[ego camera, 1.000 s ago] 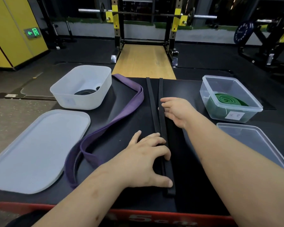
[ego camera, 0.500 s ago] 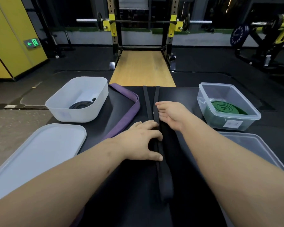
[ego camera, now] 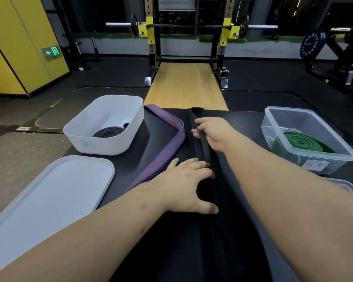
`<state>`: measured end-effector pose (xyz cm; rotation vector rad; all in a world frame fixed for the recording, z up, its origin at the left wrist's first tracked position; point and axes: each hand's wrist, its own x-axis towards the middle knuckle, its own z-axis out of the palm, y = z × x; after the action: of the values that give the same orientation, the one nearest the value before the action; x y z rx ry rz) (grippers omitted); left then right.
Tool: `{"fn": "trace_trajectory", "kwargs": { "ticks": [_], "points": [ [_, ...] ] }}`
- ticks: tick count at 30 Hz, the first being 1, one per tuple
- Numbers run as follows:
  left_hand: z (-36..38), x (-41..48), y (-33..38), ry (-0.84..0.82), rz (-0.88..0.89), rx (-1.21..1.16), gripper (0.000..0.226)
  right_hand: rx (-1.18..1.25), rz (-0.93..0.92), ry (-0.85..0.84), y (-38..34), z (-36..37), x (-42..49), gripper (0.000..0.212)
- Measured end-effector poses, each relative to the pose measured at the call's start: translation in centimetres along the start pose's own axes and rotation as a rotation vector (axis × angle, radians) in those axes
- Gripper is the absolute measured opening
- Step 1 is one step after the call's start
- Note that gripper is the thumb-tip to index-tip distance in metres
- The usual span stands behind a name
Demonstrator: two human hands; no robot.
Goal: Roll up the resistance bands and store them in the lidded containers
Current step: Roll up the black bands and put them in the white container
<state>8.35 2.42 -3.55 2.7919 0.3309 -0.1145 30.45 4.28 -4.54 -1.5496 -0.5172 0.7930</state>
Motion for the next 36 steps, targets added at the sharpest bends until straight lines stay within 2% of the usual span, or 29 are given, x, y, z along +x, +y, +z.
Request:
{"fn": "trace_trajectory", "kwargs": {
  "ticks": [4, 10, 14, 20, 24, 26, 29, 33, 36],
  "points": [
    [-0.1, 0.1, -0.1, -0.004, 0.021, 0.005, 0.082, 0.088, 0.084, 0.100, -1.0, -0.4, 1.5, 0.043],
    [-0.1, 0.3, -0.5, 0.020, 0.035, 0.005, 0.082, 0.214, -0.056, -0.050, -2.8, 1.0, 2.8, 0.054],
    [-0.3, 0.1, -0.3, -0.006, 0.027, -0.006, 0.081, 0.029, 0.046, 0.023, -0.9, 0.8, 3.3, 0.061],
    [-0.4, 0.0, -0.2, -0.021, 0.021, -0.030, 0.081, -0.173, 0.051, 0.080, -1.5, 0.8, 3.5, 0.049],
    [-0.4, 0.0, -0.2, -0.018, 0.025, -0.032, 0.082, -0.123, -0.071, 0.020, -3.0, 1.6, 4.2, 0.067],
    [-0.3, 0.0, -0.4, -0.010, 0.026, -0.030, 0.082, -0.201, -0.062, 0.008, -2.7, 1.7, 4.3, 0.070],
    [-0.2, 0.0, -0.5, -0.010, 0.024, -0.032, 0.082, -0.330, 0.018, 0.033, -1.5, 1.4, 4.2, 0.058],
    [-0.2, 0.1, -0.6, -0.012, 0.022, -0.031, 0.081, -0.339, 0.033, 0.055, -1.6, 0.7, 3.6, 0.058],
    [-0.1, 0.0, -0.5, -0.012, 0.018, -0.041, 0.080, -0.402, 0.058, 0.046, -1.6, -0.4, 2.3, 0.028]
  ]
}}
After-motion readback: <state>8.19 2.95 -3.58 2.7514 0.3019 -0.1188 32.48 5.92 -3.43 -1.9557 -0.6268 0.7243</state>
